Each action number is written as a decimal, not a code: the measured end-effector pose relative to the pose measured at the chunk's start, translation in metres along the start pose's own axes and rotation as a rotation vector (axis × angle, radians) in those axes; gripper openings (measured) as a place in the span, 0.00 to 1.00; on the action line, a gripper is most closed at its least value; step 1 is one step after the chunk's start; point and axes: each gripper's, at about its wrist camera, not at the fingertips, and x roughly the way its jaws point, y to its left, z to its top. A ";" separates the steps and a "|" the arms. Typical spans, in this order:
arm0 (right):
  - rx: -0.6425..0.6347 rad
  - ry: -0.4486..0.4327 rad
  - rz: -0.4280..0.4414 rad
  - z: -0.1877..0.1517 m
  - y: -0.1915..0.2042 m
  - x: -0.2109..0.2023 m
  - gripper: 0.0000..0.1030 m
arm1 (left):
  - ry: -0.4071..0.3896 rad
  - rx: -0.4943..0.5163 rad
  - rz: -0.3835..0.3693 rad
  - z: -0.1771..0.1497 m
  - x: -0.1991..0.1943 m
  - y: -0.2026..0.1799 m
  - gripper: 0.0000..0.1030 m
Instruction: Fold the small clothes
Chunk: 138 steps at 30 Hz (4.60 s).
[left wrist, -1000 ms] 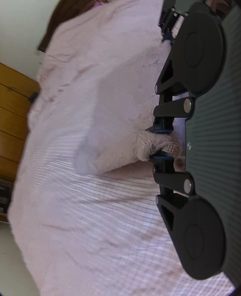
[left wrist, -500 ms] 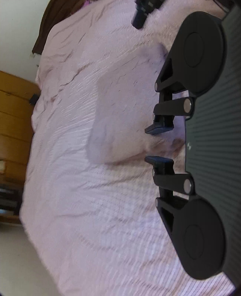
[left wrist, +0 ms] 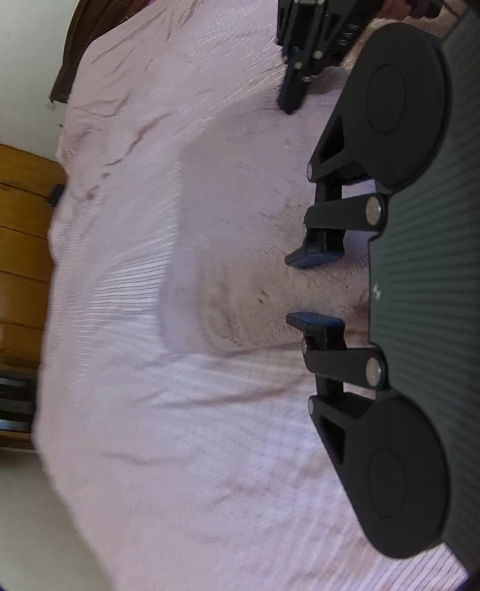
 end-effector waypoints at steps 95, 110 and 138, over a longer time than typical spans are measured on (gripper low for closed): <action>0.942 0.051 0.399 -0.074 -0.094 0.005 0.81 | 0.141 -0.627 -0.288 -0.010 0.056 0.034 0.53; 1.064 0.046 0.513 -0.088 -0.103 0.014 0.69 | 0.212 -0.637 -0.446 -0.021 0.062 0.052 0.61; 1.129 -0.065 0.460 -0.030 -0.076 -0.010 0.26 | 0.051 -0.647 -0.433 0.038 0.000 0.046 0.29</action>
